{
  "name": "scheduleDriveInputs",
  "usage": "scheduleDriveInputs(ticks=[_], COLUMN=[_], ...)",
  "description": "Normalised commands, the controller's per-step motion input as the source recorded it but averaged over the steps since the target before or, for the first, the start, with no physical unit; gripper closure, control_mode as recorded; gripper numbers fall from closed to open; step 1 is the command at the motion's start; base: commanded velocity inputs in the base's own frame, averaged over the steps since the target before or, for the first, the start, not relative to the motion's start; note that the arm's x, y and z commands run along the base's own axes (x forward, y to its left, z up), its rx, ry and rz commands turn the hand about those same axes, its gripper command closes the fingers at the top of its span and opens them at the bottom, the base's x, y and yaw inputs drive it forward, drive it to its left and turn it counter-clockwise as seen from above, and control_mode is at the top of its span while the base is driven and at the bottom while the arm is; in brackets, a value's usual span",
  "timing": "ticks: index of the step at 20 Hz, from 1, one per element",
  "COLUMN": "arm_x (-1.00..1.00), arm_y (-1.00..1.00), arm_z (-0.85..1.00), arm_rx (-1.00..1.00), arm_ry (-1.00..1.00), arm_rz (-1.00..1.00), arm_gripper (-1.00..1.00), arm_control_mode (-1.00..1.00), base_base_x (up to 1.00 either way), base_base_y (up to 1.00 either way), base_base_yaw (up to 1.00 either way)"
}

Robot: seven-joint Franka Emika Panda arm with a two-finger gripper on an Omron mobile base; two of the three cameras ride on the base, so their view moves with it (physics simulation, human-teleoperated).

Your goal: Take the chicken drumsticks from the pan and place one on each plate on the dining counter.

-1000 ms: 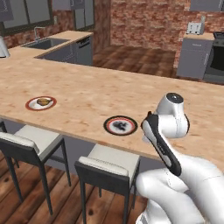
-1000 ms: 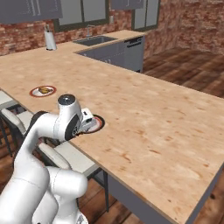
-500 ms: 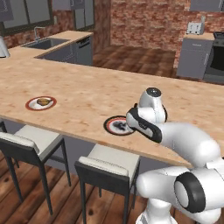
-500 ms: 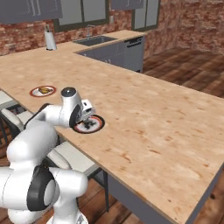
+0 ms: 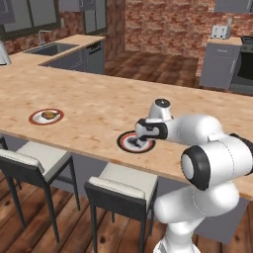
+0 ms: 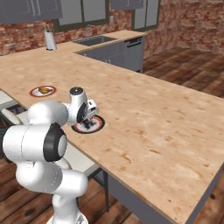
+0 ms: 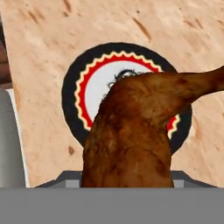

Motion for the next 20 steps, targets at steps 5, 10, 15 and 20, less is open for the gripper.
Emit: scheduleDriveInputs(ticks=[5,10,15,20], arm_x=[0.26,0.40,0.52,0.84], arm_y=[0.10,0.01,0.09,0.25], arm_z=[-0.50,-0.32,-0.36,-0.49], arm_rx=[0.00,0.00,0.00,0.00], arm_ry=[0.09,0.04,0.05,0.09], arm_rz=[0.00,0.00,0.00,0.00], arm_gripper=[1.00,1.00,1.00,1.00], arm_control_mode=[-1.00,-1.00,-1.00,-1.00], base_base_x=[0.00,0.00,0.00,0.00], base_base_y=[0.00,0.00,0.00,0.00], base_base_yaw=[0.00,0.00,0.00,0.00])
